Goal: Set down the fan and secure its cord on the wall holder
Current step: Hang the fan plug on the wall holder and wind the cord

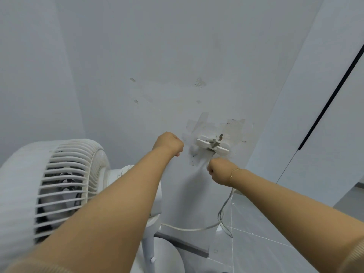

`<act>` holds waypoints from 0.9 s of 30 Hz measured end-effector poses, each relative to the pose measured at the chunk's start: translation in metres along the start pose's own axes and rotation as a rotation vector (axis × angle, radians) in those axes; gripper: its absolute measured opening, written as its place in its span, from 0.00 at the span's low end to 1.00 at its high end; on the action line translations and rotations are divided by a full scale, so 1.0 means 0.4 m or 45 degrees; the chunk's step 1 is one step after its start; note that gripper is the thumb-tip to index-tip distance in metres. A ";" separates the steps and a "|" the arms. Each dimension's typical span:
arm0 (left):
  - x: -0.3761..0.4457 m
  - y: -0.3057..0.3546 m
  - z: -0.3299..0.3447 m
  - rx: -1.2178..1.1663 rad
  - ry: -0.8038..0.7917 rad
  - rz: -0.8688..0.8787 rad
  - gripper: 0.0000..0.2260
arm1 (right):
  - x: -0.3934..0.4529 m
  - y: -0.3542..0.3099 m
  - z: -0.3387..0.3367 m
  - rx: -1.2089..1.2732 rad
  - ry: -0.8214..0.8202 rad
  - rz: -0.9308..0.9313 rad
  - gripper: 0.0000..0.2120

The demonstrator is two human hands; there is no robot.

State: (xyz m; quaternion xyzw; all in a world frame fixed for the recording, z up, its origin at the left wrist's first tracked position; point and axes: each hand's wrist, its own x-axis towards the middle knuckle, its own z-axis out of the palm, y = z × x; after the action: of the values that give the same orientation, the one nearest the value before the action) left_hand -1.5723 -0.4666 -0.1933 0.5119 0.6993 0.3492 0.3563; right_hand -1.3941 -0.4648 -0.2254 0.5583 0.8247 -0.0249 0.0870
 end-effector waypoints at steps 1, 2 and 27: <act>0.004 -0.003 -0.005 0.000 0.000 -0.011 0.12 | 0.008 -0.004 0.003 0.006 -0.033 0.010 0.18; 0.009 -0.007 -0.011 0.004 0.003 -0.021 0.12 | 0.017 -0.011 0.005 0.032 -0.055 0.019 0.17; 0.001 -0.007 -0.005 0.112 -0.121 -0.013 0.10 | 0.069 -0.054 -0.265 -0.055 0.470 0.081 0.11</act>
State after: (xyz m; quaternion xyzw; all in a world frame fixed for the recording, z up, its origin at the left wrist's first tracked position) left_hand -1.5755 -0.4672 -0.1949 0.5396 0.6988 0.2916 0.3682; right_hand -1.4361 -0.4329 -0.1272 0.5772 0.8089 0.0984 -0.0530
